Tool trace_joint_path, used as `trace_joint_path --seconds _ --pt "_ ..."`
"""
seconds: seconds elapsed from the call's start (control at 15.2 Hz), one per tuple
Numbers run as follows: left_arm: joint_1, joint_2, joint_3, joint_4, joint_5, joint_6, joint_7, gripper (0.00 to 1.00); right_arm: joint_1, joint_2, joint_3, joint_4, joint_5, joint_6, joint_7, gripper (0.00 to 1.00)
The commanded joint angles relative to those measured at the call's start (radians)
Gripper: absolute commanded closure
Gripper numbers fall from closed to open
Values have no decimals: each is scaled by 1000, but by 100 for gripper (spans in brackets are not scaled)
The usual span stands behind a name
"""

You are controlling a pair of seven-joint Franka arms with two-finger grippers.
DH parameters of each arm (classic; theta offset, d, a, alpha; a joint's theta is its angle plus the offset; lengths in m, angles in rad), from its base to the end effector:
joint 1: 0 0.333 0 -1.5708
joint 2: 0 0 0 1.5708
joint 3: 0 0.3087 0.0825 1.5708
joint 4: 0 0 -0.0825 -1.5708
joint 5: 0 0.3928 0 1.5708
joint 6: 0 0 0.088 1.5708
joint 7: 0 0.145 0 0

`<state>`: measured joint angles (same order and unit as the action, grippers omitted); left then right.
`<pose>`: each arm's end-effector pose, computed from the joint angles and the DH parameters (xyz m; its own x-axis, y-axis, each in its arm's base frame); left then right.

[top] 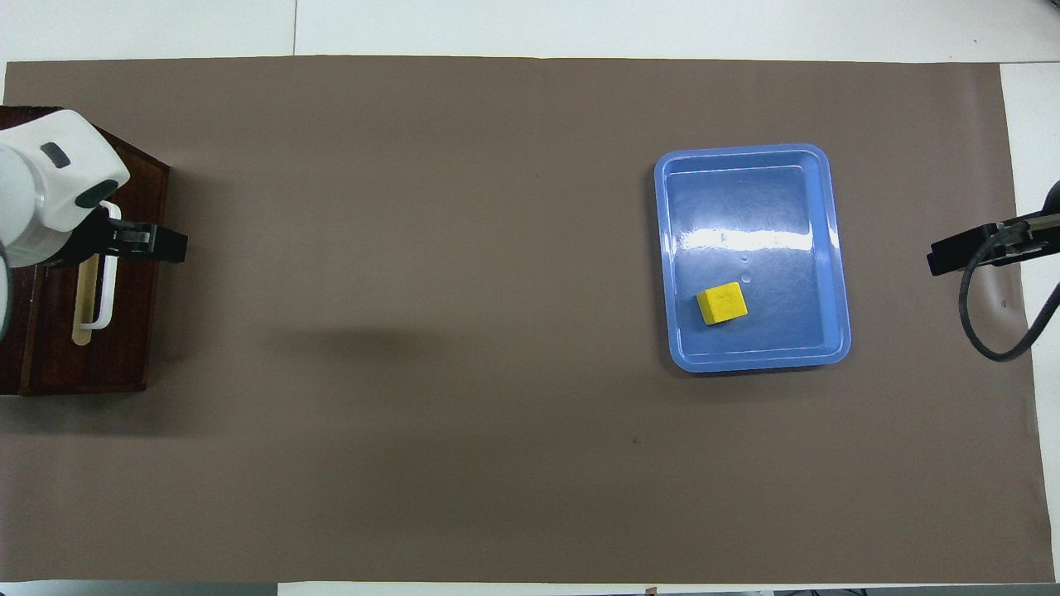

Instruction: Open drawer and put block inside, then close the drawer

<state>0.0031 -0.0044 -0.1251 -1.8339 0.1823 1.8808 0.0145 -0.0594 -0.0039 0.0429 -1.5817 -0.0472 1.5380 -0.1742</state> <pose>0.5759 -0.0504 0.4828 0.9807 -0.1904 0.0438 -0.1799 -0.9677 -0.1765 0.5566 -0.0161 0.5735 0.9867 0.1553 -0.0474 0.1572 -0.9868 0.0397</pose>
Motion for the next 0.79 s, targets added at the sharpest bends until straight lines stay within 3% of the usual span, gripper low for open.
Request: trace_joint_path --seconds 0.0,0.13,0.33,0.46,0.72 --pt "0 39 7 -82 109 147 7 0 -19 -16 5 -24 -5 5 -24 0" --pt "0 92 7 -84 217 194 8 0 -22 -25 3 -56 21 23 13 0" --pt "9 121 10 -100 249 225 7 0 -22 -30 2 -121 56 70 141 0" --pt "50 115 10 -152 310 294 10 0 -25 7 0 -126 92 80 232 0" --pt "83 118 10 -194 310 365 7 0 -34 73 -2 -162 191 120 496 0"
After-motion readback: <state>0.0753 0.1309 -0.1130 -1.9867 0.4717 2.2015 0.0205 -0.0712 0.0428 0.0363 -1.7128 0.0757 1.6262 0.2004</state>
